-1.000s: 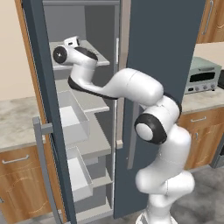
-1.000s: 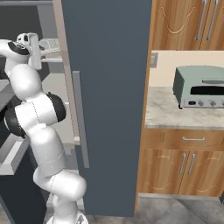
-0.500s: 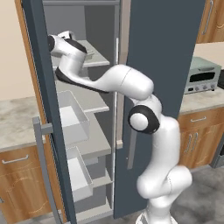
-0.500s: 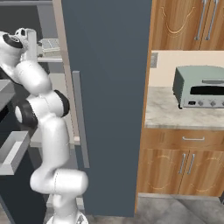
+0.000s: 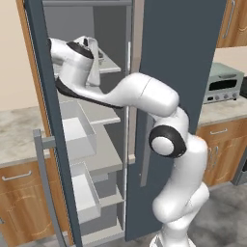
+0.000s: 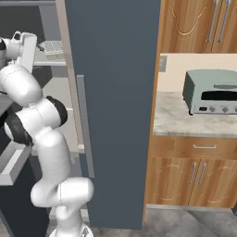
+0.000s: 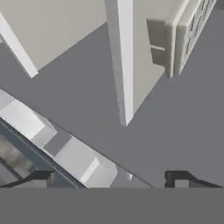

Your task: The ice cube tray has been filled with water. Take the tray and place it in the freezer to make ice. Close the freezer door after placing the tray.

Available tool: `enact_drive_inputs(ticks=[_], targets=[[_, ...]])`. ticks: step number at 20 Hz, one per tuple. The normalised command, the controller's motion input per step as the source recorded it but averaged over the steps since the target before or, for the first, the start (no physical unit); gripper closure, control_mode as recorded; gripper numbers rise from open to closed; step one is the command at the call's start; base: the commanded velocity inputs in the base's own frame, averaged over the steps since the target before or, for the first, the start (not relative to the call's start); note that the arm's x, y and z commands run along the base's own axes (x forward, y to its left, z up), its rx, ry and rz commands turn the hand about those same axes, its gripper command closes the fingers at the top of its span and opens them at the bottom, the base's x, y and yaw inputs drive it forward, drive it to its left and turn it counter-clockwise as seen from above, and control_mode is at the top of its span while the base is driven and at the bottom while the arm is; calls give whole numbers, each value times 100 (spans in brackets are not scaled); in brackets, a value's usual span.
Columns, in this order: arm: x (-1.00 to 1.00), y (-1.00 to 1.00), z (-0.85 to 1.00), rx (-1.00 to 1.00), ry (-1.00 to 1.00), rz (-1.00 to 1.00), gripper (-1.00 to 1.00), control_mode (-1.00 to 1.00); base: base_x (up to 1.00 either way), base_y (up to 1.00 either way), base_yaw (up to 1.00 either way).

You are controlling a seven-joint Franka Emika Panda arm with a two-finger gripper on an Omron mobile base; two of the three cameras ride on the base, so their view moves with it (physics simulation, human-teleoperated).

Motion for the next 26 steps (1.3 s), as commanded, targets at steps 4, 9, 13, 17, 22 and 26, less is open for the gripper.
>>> enact_drive_inputs(ticks=[4, 9, 13, 17, 22, 26], targets=[[-100, -100, -81, 0, -7, 0, -100, -100, 0, 0, 0], [-100, -100, -55, 13, -8, 2, -100, -100, 0, 0, 0], [-100, -100, -32, 24, -15, 7, -100, -100, 0, 0, 0], [-95, -71, 7, 27, -4, 1, -100, -100, 0, 0, 0], [-88, -16, 19, 54, 8, -12, -100, -100, 0, 0, 0], [-57, 0, 0, 67, 14, -19, -100, -100, 0, 0, 0]])
